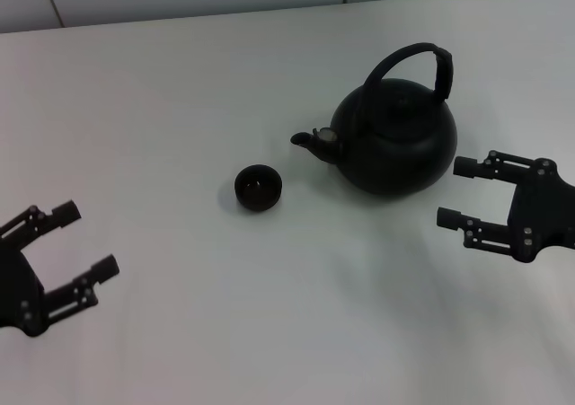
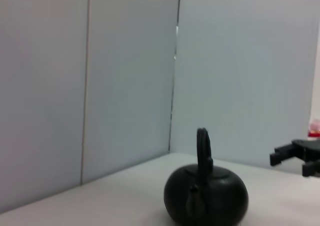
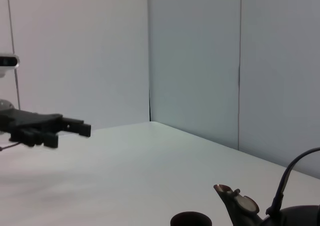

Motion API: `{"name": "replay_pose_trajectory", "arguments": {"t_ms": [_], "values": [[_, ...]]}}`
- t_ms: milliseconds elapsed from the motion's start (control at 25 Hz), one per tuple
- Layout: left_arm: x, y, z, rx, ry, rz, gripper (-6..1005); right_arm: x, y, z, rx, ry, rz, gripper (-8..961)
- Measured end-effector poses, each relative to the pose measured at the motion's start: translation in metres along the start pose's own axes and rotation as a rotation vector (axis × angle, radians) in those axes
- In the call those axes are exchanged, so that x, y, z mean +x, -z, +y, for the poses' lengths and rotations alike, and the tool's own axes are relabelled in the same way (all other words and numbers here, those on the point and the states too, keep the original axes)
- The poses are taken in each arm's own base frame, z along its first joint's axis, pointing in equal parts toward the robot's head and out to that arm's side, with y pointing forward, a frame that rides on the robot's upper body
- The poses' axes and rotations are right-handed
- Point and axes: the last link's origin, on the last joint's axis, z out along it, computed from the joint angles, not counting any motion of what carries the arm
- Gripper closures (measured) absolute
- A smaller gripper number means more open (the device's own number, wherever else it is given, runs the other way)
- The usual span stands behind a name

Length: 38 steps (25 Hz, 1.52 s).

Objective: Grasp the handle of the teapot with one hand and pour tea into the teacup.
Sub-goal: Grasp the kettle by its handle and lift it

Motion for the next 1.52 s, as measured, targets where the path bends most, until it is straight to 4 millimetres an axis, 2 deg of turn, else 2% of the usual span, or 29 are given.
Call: {"name": "replay_pose_trajectory", "arguments": {"t_ms": [160, 240, 480, 760, 840, 880, 1040, 1240, 1520], "values": [[-0.010, 0.002, 0.003, -0.019, -0.036, -0.089, 186, 0.001, 0.001, 0.001, 0.002, -0.003, 0.001, 262], [-0.022, 0.003, 0.004, -0.013, -0.061, -0.169, 186, 0.001, 0.001, 0.001, 0.004, -0.005, 0.001, 262], [-0.024, 0.002, 0.006, -0.011, -0.063, -0.175, 186, 0.002, 0.002, 0.002, 0.008, -0.012, -0.004, 261], [-0.023, 0.002, 0.006, -0.008, -0.060, -0.162, 186, 0.001, 0.018, 0.008, 0.143, -0.029, -0.146, 262], [-0.022, 0.003, 0.005, -0.003, -0.061, -0.160, 186, 0.004, 0.029, 0.010, 0.281, -0.038, -0.242, 263], [-0.022, 0.003, 0.005, -0.003, -0.061, -0.160, 186, 0.004, 0.029, 0.010, 0.281, -0.038, -0.242, 263], [-0.022, 0.001, 0.005, 0.001, -0.060, -0.153, 186, 0.019, 0.038, 0.009, 0.566, -0.051, -0.339, 262], [-0.020, -0.002, 0.002, 0.005, -0.066, -0.143, 186, 0.032, 0.022, 0.001, 0.639, -0.076, -0.285, 261], [-0.018, -0.004, 0.000, 0.018, -0.065, -0.125, 186, 0.031, 0.010, -0.012, 0.611, -0.077, -0.238, 262]]}}
